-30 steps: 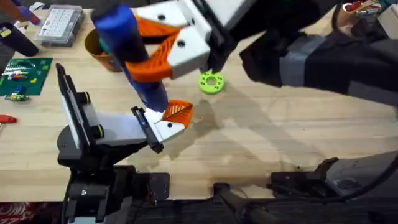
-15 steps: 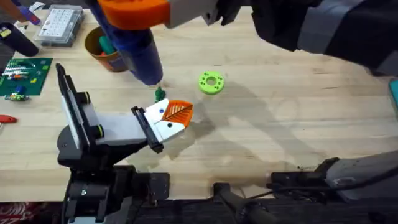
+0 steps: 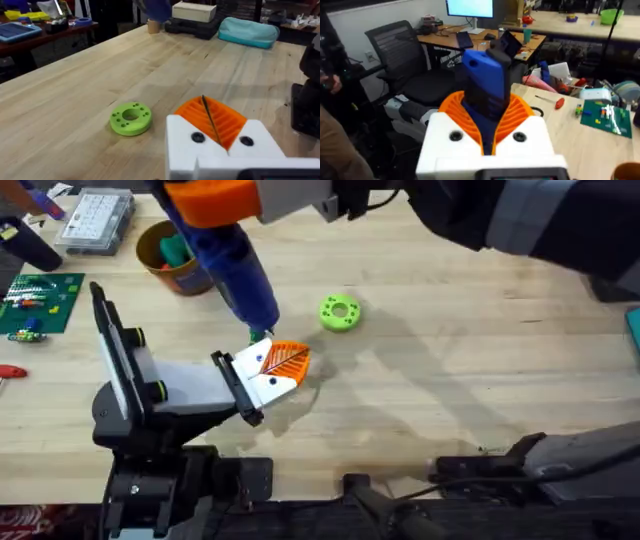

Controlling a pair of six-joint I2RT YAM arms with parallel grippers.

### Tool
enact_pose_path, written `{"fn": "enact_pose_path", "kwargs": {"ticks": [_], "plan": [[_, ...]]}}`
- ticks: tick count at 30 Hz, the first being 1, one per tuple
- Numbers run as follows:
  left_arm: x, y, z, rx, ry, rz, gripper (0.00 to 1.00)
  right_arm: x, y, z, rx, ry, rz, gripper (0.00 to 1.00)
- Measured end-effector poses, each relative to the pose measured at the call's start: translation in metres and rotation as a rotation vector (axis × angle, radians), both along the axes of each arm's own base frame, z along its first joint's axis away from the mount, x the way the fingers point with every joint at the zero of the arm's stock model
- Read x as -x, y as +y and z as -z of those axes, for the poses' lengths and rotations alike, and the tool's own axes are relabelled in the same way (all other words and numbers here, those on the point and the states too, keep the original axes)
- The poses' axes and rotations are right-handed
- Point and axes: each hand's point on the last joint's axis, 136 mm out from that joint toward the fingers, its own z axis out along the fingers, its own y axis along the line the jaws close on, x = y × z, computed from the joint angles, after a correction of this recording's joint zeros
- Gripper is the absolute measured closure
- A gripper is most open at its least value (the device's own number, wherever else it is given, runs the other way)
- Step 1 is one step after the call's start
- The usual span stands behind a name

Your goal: Pick up the gripper from the table and insert it into the empty holder that is missing its gripper. Then pick up a screw, insert it into the mounting hole, and use the screwdriver to tighten it. Finally, clean up the table by picking up the vegetable and placing it into the bucket.

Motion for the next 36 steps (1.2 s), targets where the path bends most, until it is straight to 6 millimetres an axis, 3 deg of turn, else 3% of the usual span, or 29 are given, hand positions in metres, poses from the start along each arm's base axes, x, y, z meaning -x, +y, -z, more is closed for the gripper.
{"fn": "enact_pose_path", "kwargs": {"ticks": [6, 12, 21, 29, 36], "plan": [[0.0, 0.0, 0.0, 0.0, 0.0, 0.0, 0.982, -0.024, -0.001, 0.004, 0.093, 0.072, 0.088, 0.935], [0.0, 0.0, 0.0, 0.0, 0.0, 0.0, 0.982, -0.056, -0.01, 0.02, 0.229, 0.061, 0.303, 0.935], [0.0, 0.0, 0.0, 0.0, 0.0, 0.0, 0.982, -0.096, -0.045, 0.043, 0.519, -0.268, 0.643, 0.935], [0.0, 0.0, 0.0, 0.0, 0.0, 0.0, 0.982, -0.122, -0.1, 0.097, 0.896, -0.45, 0.802, 0.934], [0.0, 0.0, 0.0, 0.0, 0.0, 0.0, 0.982, -0.159, -0.125, 0.144, 1.119, -0.5, 0.867, 0.935]]}}
